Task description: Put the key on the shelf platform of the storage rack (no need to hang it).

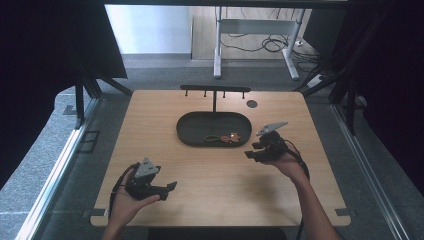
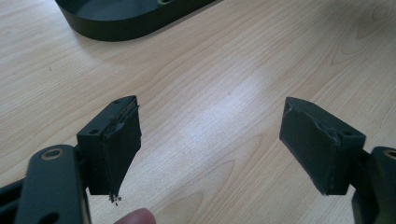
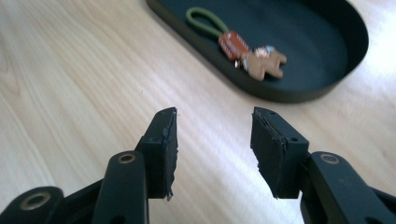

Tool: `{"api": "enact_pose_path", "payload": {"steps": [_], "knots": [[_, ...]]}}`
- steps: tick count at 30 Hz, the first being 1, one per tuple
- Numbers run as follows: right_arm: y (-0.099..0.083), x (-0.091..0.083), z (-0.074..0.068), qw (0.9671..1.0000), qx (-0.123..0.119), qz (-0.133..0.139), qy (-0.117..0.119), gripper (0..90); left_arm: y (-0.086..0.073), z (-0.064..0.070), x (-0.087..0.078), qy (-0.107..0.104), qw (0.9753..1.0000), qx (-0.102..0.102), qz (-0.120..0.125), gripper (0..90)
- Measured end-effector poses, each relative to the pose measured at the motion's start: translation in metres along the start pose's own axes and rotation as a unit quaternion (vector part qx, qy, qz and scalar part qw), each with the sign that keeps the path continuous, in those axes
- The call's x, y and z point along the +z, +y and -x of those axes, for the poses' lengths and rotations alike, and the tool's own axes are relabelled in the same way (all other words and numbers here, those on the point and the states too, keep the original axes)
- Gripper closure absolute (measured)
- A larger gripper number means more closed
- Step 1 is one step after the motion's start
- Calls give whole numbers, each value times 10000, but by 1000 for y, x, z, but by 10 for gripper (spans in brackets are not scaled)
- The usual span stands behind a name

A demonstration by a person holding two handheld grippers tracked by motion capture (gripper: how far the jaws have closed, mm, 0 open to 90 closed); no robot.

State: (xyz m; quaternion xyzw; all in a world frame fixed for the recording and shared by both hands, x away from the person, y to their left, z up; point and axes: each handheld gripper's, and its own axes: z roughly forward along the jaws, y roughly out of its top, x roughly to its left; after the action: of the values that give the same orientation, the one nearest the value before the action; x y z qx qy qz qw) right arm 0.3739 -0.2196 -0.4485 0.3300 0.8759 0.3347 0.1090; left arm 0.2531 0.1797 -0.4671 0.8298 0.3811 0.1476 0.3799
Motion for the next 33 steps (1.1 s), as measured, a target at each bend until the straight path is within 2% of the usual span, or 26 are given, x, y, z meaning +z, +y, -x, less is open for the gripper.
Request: {"api": "enact_pose_path", "payload": {"steps": [6,12,19,22,26,33], "knots": [[-34,-4,-3,9997,233,114,42,509,1,2,2,-17,10000,17,-14,209],[-58,-7,-6,9989,422,185,44,506,1,3,3,8,10000,31,-37,209],[-81,-2,-10,9985,520,142,78,501,1,4,3,14,10000,41,-58,209],[-84,2,-12,9988,482,19,86,494,1,4,2,21,10000,65,-51,209],[-86,5,-13,9987,500,-12,68,492,1,5,1,33,10000,63,-34,209],[-86,1,-11,9987,488,170,-6,471,1,5,3,40,9999,48,-81,209]]}}
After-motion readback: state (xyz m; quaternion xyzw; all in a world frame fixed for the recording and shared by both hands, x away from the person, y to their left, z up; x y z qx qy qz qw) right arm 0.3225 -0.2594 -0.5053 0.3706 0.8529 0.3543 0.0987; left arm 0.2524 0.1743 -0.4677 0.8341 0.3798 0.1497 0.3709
